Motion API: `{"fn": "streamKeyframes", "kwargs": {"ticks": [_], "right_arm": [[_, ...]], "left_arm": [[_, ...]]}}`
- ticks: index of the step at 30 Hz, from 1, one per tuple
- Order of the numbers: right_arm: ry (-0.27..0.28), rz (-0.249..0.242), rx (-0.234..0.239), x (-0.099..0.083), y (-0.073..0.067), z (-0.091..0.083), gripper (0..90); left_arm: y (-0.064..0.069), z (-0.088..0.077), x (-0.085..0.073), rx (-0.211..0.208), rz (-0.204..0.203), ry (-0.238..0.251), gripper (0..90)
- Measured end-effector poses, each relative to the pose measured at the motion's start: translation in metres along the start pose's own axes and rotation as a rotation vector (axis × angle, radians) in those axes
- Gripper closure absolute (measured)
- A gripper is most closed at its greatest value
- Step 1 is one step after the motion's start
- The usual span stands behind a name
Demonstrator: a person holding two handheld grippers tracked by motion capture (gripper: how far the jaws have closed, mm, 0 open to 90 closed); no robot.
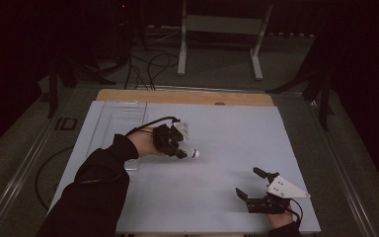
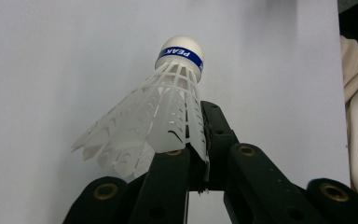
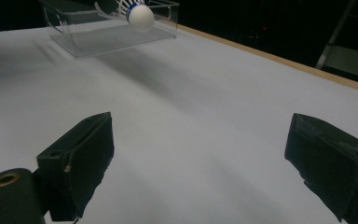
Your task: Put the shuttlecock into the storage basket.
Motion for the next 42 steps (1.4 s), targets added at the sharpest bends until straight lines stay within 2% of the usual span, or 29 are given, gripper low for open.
{"fn": "streamKeyframes", "kwargs": {"ticks": [12, 23, 33, 34, 42], "right_arm": [[-0.019, -0.013, 0.012, -0.002, -0.003, 0.007, 8.0], [-0.010, -0.012, 0.020, -0.002, -0.002, 0.007, 8.0], [-0.015, -0.018, 0.016, -0.003, -0.003, 0.008, 8.0], [-0.019, -0.021, 0.018, -0.003, -0.003, 0.008, 8.0], [-0.025, -0.033, 0.023, -0.003, -0.006, 0.007, 8.0]], "left_arm": [[-0.002, -0.026, -0.016, 0.035, -0.030, 0.016, 89.5], [-0.003, -0.050, -0.031, 0.067, -0.055, 0.015, 89.5], [-0.004, -0.074, -0.051, 0.100, -0.086, 0.009, 89.5], [-0.003, -0.080, -0.055, 0.103, -0.092, 0.018, 89.5], [-0.002, -0.098, -0.067, 0.127, -0.110, 0.024, 89.5]]}}
Point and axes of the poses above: each handheld gripper's, and its own axes: z roughly forward along the jaws, x roughly out of its top, y roughly to its right, the point moved 4 cm from there along z, roughly forward along the jaws, and after that the axes turned 9 degrees about y, right-handed, at the moved point
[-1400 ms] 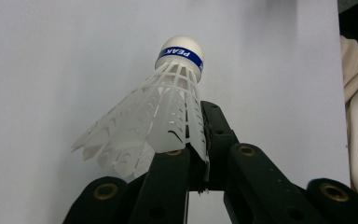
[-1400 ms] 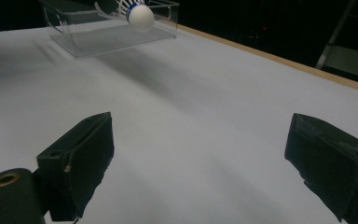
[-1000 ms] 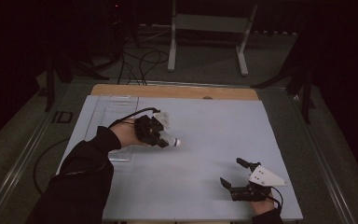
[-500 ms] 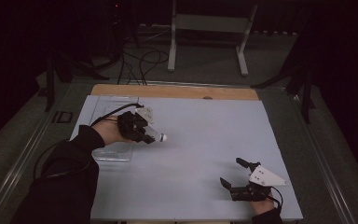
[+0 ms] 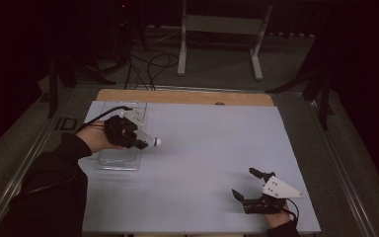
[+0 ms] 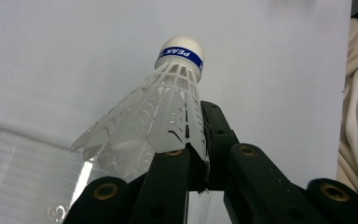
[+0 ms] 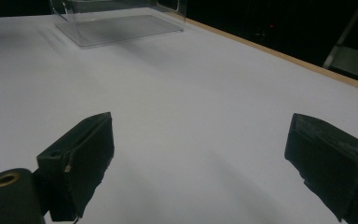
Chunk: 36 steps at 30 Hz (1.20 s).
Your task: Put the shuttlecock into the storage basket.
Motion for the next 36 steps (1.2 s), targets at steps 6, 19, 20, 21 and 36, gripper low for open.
{"fn": "streamKeyframes", "kwargs": {"ticks": [6, 19, 20, 21, 36], "right_arm": [[-0.003, -0.007, -0.004, 0.000, 0.000, -0.001, 8.0], [-0.011, -0.010, 0.004, -0.001, -0.001, 0.000, 8.0], [-0.009, -0.011, 0.004, -0.001, -0.002, 0.000, 8.0], [-0.009, -0.011, 0.005, -0.001, -0.001, 0.000, 8.0], [-0.014, -0.007, 0.009, -0.001, -0.002, 0.000, 8.0]], "left_arm": [[-0.003, -0.009, -0.007, 0.015, -0.014, 0.004, 89.5], [-0.008, -0.033, -0.027, 0.041, -0.059, 0.010, 89.5], [-0.009, -0.034, -0.029, 0.046, -0.062, 0.007, 89.5], [-0.010, -0.036, -0.030, 0.048, -0.063, 0.000, 89.4], [-0.016, -0.040, -0.050, 0.067, -0.104, -0.002, 89.4]]}}
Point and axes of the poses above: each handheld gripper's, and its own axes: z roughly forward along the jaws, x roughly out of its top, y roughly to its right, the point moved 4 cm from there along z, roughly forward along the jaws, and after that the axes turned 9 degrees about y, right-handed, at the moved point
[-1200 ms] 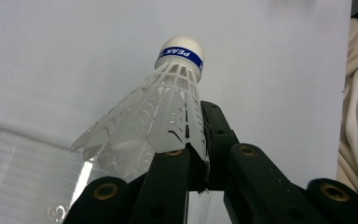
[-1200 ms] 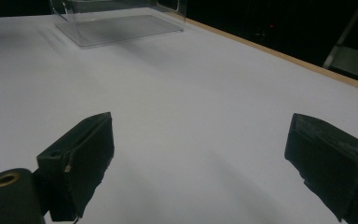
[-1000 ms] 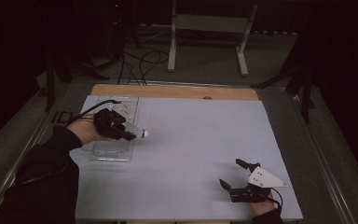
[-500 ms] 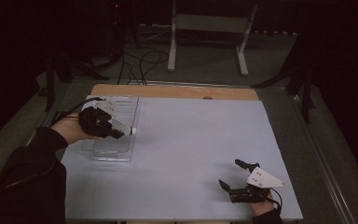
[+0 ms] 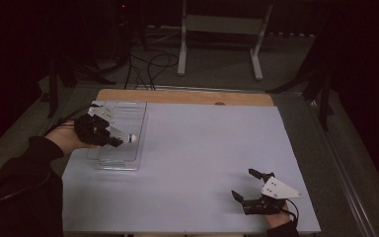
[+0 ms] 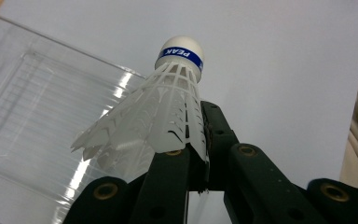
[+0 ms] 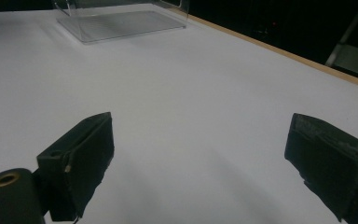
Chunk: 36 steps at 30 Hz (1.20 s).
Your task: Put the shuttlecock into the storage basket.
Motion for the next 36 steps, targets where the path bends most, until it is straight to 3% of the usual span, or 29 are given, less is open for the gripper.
{"fn": "streamKeyframes", "kwargs": {"ticks": [13, 36], "right_arm": [[-0.001, -0.001, 0.005, -0.001, 0.000, 0.000, 8.0], [-0.001, -0.011, 0.004, 0.001, 0.000, -0.001, 8.1]], "left_arm": [[-0.006, 0.014, -0.012, -0.001, -0.028, -0.016, 89.4], [-0.017, 0.043, -0.034, 0.003, -0.091, -0.091, 89.2]]}}
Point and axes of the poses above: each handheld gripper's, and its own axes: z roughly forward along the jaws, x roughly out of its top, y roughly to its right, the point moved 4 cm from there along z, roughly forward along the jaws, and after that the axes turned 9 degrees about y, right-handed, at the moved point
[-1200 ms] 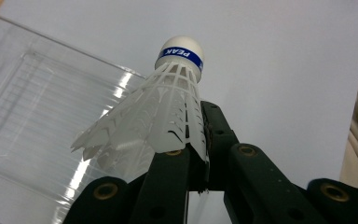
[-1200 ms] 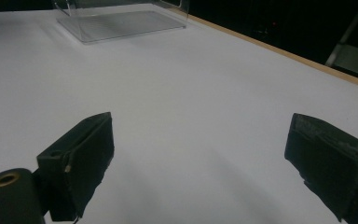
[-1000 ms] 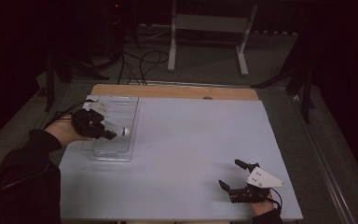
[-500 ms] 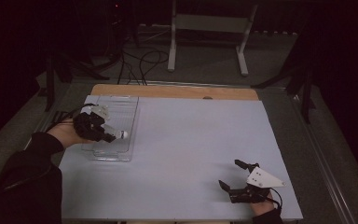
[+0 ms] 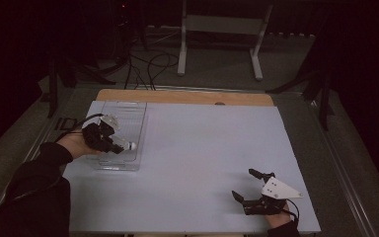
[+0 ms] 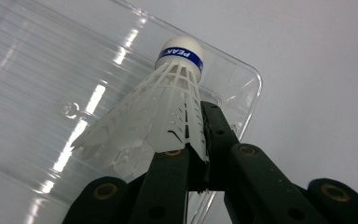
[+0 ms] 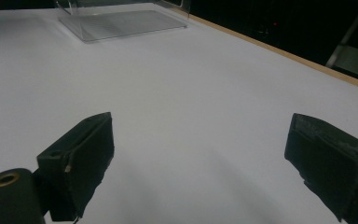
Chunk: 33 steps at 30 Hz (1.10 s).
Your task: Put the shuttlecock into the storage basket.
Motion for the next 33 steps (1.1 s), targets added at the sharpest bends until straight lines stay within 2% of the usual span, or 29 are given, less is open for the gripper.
{"fn": "streamKeyframes", "kwargs": {"ticks": [3, 8, 16, 19, 21, 24, 27, 29, 33], "right_arm": [[-0.001, -0.002, -0.002, 0.000, 0.000, 0.000, 8.1], [0.000, -0.001, 0.000, 0.000, 0.000, 0.000, 8.1], [-0.002, 0.001, -0.003, 0.000, 0.001, 0.000, 8.1], [-0.003, 0.000, -0.002, 0.000, 0.001, -0.001, 8.1], [-0.004, -0.003, -0.001, 0.000, 0.001, 0.000, 8.1], [-0.005, -0.004, -0.001, 0.000, 0.001, 0.000, 8.1], [-0.006, -0.002, -0.002, 0.000, 0.001, 0.000, 8.2], [-0.006, -0.002, -0.001, 0.000, 0.001, -0.001, 8.1], [-0.008, -0.005, 0.000, 0.000, 0.000, -0.001, 8.1]], "left_arm": [[-0.001, 0.005, -0.002, -0.004, -0.011, -0.008, 89.2], [-0.001, 0.011, -0.003, -0.011, -0.007, -0.029, 89.1], [-0.004, 0.016, -0.002, -0.009, -0.025, -0.031, 88.4], [-0.005, 0.018, -0.002, 0.016, -0.043, -0.017, 78.5], [-0.006, 0.020, -0.001, 0.019, -0.056, -0.015, 72.7], [-0.007, 0.020, 0.000, 0.039, -0.061, -0.014, 64.2], [-0.009, 0.019, 0.003, 0.075, -0.083, -0.005, 53.4], [-0.011, 0.018, 0.005, 0.108, -0.105, 0.000, 42.4], [-0.013, 0.015, 0.006, 0.137, -0.136, -0.007, 32.7]]}}
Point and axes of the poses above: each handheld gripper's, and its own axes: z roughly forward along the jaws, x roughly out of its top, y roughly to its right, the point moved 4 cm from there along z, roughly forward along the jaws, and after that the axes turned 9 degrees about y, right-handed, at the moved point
